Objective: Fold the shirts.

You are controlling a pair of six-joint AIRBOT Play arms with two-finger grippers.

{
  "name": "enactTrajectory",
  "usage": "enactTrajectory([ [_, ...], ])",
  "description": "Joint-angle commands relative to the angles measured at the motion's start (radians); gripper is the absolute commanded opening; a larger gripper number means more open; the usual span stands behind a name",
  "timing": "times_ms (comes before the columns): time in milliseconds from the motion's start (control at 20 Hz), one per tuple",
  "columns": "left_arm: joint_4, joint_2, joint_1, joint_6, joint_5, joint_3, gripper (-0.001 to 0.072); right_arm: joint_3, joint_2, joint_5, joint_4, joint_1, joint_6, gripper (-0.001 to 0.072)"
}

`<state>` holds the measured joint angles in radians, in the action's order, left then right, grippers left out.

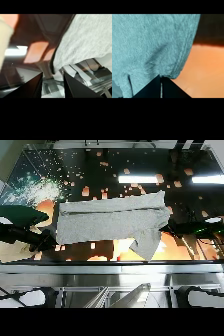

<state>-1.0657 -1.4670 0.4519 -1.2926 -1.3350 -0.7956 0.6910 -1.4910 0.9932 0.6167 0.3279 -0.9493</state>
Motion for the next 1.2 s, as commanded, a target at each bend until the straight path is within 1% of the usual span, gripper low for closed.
enactTrajectory([
  [0, 0.0, -0.002, -0.002, 0.038, 0.121, 0.045, 0.0278, -0.001, 0.0, 0.006, -0.012, -0.005, 0.012, 0.0017],
  [100, 0.05, -0.028, -0.002, 0.08, 0.15, 0.045, 0.0276, -0.001, 0.0, 0.008, -0.012, -0.005, 0.011, 0.0017],
  [200, 0.112, -0.069, -0.002, 0.143, 0.157, 0.044, 0.0273, -0.001, 0.0, 0.022, -0.011, -0.005, 0.011, 0.0017],
  [300, 0.121, -0.093, 0.0, 0.168, 0.156, 0.035, 0.0117, -0.001, 0.001, 0.047, -0.011, -0.004, 0.011, 0.0017],
  [400, 0.116, -0.095, 0.0, 0.178, 0.126, 0.001, 0.0019, -0.001, 0.001, 0.066, -0.011, -0.003, 0.011, 0.0016],
  [500, 0.116, -0.083, 0.0, 0.178, 0.089, -0.047, 0.002, -0.001, 0.001, 0.084, -0.011, -0.003, 0.011, 0.0016],
  [600, 0.118, -0.051, -0.001, 0.178, 0.087, -0.084, 0.002, -0.001, 0.001, 0.082, -0.011, -0.003, 0.011, 0.0017],
  [650, 0.118, -0.039, -0.001, 0.178, 0.084, -0.096, 0.002, -0.001, 0.001, 0.08, -0.011, -0.003, 0.011, 0.006],
  [700, 0.118, -0.034, 0.0, 0.178, 0.079, -0.099, 0.002, -0.001, 0.001, 0.086, -0.002, 0.002, 0.011, 0.0342],
  [750, 0.116, -0.036, -0.001, 0.18, 0.073, -0.098, 0.002, -0.001, 0.001, 0.099, 0.02, 0.018, -0.005, 0.0584],
  [800, 0.118, -0.047, -0.001, 0.19, 0.065, -0.098, 0.002, -0.001, 0.001, 0.121, 0.051, 0.045, -0.036, 0.0567],
  [850, 0.119, -0.061, -0.001, 0.194, 0.056, -0.097, 0.0021, -0.002, 0.001, 0.161, 0.076, 0.08, -0.044, 0.0567],
  [950, 0.119, -0.092, -0.001, 0.198, 0.035, -0.098, 0.002, -0.018, 0.004, 0.257, 0.079, 0.148, -0.048, 0.0565],
  [1000, 0.119, -0.106, -0.001, 0.208, 0.025, -0.098, 0.0021, -0.045, 0.015, 0.276, 0.08, 0.168, -0.055, 0.0565],
  [1050, 0.119, -0.114, -0.001, 0.212, 0.019, -0.098, 0.0021, -0.09, 0.035, 0.273, 0.079, 0.172, -0.061, 0.0539],
  [1100, 0.122, -0.121, -0.001, 0.212, 0.015, -0.098, 0.0021, -0.133, 0.051, 0.266, 0.079, 0.166, -0.061, 0.0452],
  [1150, 0.124, -0.124, -0.001, 0.212, 0.016, -0.098, 0.002, -0.172, 0.066, 0.256, 0.072, 0.153, -0.061, 0.0442],
])
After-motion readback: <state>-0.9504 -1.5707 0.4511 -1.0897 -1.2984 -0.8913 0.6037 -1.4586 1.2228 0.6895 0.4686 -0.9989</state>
